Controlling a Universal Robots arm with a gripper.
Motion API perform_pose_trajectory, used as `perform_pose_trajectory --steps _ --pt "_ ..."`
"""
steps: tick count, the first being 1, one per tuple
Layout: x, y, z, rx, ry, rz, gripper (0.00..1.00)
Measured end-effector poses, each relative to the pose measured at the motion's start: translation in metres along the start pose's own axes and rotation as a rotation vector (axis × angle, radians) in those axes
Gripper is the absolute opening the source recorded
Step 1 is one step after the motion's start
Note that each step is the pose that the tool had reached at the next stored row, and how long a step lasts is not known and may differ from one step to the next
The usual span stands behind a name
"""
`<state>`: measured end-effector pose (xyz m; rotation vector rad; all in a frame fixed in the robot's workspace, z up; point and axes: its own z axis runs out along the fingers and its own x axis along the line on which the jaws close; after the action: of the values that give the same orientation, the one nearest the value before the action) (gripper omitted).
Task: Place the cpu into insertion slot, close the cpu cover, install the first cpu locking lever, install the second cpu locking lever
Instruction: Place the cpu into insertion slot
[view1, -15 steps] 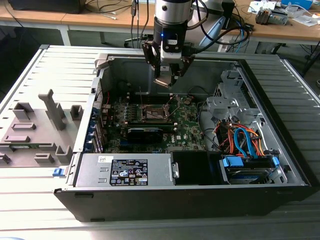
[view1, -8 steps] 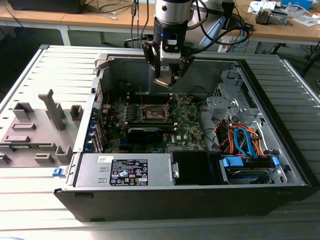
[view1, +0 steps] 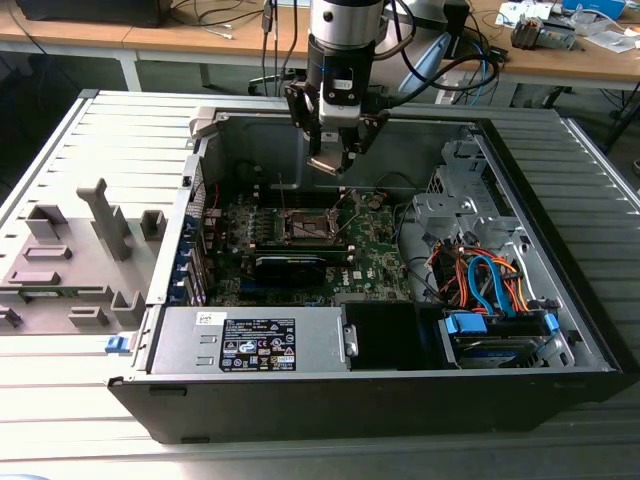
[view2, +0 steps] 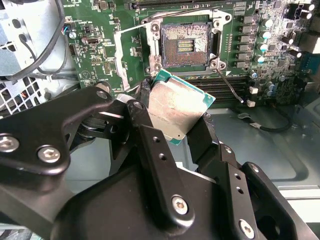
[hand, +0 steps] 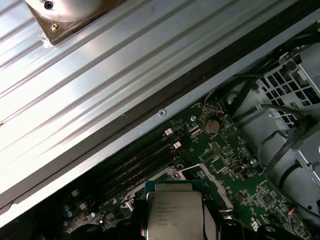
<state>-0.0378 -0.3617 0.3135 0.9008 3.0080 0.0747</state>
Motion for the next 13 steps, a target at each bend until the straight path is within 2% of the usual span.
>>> perform_pose_trajectory --steps 13 --pt "0.0000 0.0000 0.0004 0.0000 -0.0014 0.024 0.55"
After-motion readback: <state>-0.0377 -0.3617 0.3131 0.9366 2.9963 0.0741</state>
